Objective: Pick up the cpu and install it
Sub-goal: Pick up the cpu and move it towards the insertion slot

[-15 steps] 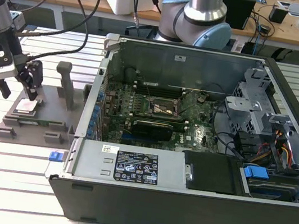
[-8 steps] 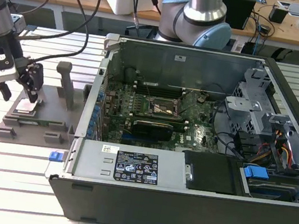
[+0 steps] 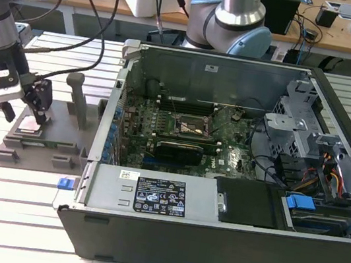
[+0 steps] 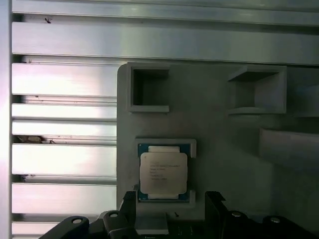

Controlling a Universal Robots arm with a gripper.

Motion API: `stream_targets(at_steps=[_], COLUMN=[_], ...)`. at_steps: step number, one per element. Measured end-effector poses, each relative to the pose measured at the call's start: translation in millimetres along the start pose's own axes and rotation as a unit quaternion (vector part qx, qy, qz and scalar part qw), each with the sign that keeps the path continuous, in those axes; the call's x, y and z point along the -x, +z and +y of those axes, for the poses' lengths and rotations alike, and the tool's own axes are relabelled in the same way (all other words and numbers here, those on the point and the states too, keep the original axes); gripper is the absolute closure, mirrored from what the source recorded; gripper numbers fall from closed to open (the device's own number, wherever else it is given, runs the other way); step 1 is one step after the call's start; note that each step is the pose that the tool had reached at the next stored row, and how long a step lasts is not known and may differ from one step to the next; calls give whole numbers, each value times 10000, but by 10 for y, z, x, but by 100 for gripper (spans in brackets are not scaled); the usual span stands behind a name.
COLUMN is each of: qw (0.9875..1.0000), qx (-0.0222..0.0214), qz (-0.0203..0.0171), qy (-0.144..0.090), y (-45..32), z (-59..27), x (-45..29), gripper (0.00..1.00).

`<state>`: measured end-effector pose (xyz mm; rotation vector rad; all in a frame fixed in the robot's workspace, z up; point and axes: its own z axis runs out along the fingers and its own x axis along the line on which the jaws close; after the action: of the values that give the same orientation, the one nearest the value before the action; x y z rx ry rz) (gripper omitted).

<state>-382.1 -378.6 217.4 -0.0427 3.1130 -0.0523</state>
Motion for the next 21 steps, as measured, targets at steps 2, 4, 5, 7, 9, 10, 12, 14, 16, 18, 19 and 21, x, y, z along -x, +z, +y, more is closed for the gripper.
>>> stream_targets(at_steps=[2,4,5,7,9,10,12,14,16,18,19,21], qw=[10000,10000,10000,10000,10000,10000,10000,10000,10000,10000,10000,10000], qx=[-14,-59,-64,-64,-64,-64,-64,-64,-64,-64,-64,-64], qz=[0,2,1,2,2,1,3,2,2,2,2,2], qy=[-1,-2,-3,-6,-7,-7,-7,-7,-7,-7,-7,-7], y=[36,133,175,205,252,276,291,292,292,292,292,293], z=[9,91,147,182,185,186,186,186,186,186,186,186], x=[1,10,10,-34,-48,-48,-49,-48,-48,-49,-49,-49], gripper=[34,34,34,34,34,34,34,34,34,36,42,45])
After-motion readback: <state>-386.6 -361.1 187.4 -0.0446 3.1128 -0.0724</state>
